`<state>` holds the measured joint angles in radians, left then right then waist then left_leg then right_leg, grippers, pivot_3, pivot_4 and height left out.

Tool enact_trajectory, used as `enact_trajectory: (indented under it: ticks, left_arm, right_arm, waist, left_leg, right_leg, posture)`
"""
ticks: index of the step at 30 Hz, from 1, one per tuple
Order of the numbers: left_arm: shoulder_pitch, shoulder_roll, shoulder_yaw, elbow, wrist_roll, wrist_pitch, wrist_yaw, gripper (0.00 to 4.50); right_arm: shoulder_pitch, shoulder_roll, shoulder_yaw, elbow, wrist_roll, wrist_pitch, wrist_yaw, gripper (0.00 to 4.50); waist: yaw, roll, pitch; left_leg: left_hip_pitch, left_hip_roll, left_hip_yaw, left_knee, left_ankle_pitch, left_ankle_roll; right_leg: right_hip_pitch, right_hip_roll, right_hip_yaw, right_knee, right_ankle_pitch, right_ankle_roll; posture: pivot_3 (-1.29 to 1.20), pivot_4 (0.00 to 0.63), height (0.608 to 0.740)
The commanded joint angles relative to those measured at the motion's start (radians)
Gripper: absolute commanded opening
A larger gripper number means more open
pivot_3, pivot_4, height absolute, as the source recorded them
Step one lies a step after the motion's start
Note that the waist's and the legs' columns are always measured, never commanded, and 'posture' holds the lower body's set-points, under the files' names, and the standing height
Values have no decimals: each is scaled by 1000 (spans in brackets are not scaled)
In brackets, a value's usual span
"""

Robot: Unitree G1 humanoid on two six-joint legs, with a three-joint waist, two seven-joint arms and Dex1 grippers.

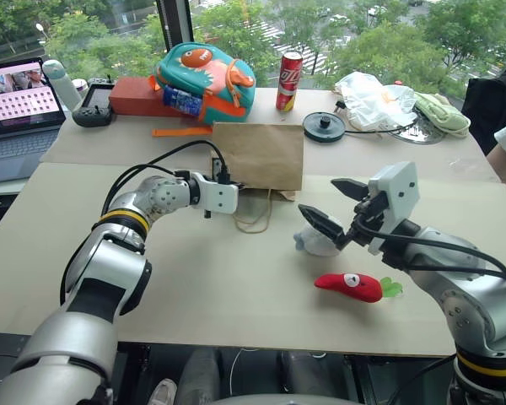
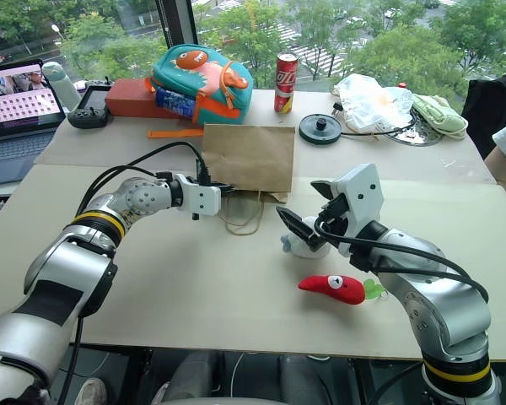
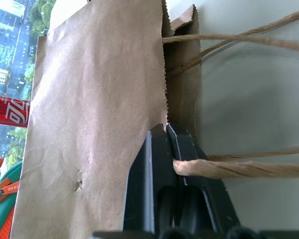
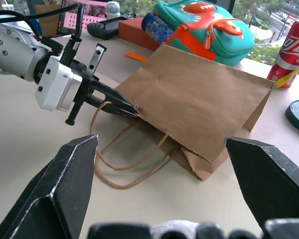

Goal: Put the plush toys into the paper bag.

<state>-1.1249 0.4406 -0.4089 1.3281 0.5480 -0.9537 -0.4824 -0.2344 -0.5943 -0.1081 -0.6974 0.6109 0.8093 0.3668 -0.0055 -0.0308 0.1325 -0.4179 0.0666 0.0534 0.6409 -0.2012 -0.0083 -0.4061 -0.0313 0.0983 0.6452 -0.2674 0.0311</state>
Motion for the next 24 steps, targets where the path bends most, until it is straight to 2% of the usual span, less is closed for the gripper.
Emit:
enact_trajectory:
  ticks: [1, 4, 14, 18, 24]
  left_arm:
    - [-9, 11, 18, -6, -20, -8, 1, 43]
    - [-5, 9, 30, -5, -37, -7, -21, 43]
    - [34, -27, 264, -98, -403, 73, -472, 43]
    - [93, -37, 322, -235, -549, 184, -638, 43]
    - [283, 10, 318, -637, -695, 449, -789, 43]
  right_arm:
    - [-23, 1, -19, -18, 3, -8, -3, 4500]
    - [-27, 3, -15, -15, 1, -7, -5, 4500]
    - [-4, 8, -12, -44, 10, 7, -15, 4500]
    - [22, 1, -2, -51, 4, 8, -11, 4500]
    - [49, -2, 28, -51, -14, 2, -5, 4500]
  waist:
    - [0, 0, 0]
    - [0, 0, 0]
    - [-5, 0, 0]
    - [-7, 0, 0]
    - [-16, 0, 0]
  left_leg:
    - [0, 0, 0, 0, 0, 0]
    - [0, 0, 0, 0, 0, 0]
    - [0, 0, 0, 0, 0, 0]
    - [0, 0, 0, 0, 0, 0]
    - [1, 1, 0, 0, 0, 0]
  right_leg:
    - [0, 0, 0, 0, 0, 0]
    - [0, 0, 0, 0, 0, 0]
    - [0, 0, 0, 0, 0, 0]
    - [0, 0, 0, 1, 0, 0]
    - [0, 1, 0, 2, 0, 0]
  posture:
    - [0, 150, 728]
    - [0, 150, 728]
    - [0, 150, 728]
    - [0, 150, 728]
    - [0, 150, 728]
